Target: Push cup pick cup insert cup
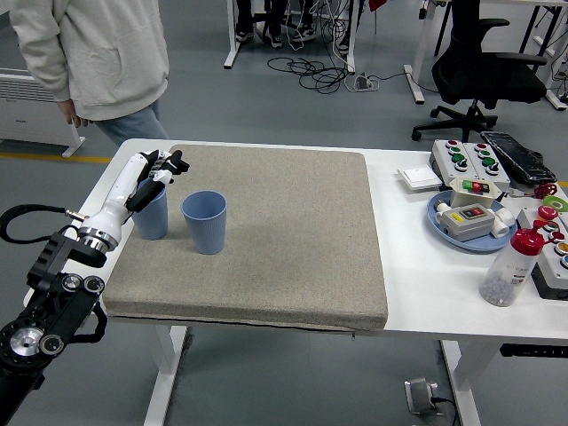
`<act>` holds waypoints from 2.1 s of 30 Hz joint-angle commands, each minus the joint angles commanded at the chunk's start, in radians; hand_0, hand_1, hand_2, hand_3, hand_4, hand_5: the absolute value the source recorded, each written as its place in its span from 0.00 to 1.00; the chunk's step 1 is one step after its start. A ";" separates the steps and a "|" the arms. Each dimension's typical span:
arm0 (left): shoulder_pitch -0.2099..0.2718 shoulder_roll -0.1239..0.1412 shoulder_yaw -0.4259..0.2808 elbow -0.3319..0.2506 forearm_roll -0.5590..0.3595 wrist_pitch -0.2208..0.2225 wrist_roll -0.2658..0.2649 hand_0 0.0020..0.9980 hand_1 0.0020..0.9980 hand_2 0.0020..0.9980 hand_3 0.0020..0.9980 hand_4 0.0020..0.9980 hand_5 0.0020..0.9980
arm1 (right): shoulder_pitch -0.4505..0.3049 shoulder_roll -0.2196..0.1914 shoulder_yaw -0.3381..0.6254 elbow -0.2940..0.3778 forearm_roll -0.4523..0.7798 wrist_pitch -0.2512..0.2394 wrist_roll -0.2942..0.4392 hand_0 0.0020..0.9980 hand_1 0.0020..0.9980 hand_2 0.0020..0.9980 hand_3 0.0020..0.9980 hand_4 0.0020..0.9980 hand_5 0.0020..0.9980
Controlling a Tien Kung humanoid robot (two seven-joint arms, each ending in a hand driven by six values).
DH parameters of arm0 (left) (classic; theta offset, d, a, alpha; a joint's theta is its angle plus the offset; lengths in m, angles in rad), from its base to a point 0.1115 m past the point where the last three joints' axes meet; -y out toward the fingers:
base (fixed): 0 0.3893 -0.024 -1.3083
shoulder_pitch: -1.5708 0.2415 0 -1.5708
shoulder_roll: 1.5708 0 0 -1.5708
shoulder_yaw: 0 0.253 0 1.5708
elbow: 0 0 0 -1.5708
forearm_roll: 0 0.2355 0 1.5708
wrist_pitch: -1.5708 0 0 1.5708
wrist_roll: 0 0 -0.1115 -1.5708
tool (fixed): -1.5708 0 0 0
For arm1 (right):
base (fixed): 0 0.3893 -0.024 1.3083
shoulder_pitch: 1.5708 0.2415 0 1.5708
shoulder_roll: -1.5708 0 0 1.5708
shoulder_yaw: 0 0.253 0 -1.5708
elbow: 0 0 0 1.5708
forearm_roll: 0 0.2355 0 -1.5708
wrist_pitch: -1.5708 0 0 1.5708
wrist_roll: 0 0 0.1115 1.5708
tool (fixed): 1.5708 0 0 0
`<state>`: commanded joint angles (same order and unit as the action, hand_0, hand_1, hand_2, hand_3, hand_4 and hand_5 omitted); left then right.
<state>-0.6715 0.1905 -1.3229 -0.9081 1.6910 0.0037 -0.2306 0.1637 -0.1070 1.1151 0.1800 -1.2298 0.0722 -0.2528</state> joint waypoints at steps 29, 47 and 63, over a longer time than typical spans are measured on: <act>-0.325 -0.079 0.130 0.379 0.578 -0.245 0.152 0.86 0.90 0.98 0.96 0.98 0.47 | -0.010 -0.006 -0.053 0.000 0.049 -0.006 -0.003 0.73 0.66 0.67 0.59 0.12 0.57; -0.354 -0.099 0.135 0.442 0.578 -0.295 0.160 0.62 0.73 0.81 0.84 0.91 0.39 | -0.011 -0.007 -0.052 0.000 0.042 -0.006 -0.004 0.73 0.66 0.67 0.59 0.12 0.57; -0.362 -0.096 0.125 0.443 0.578 -0.318 0.178 0.63 0.79 0.89 0.85 0.86 0.33 | -0.010 -0.009 -0.061 0.000 0.055 -0.006 -0.003 0.73 0.66 0.67 0.59 0.12 0.57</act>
<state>-1.0331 0.0942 -1.1978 -0.4654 2.2689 -0.3142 -0.0526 0.1542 -0.1165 1.0544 0.1800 -1.1752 0.0663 -0.2554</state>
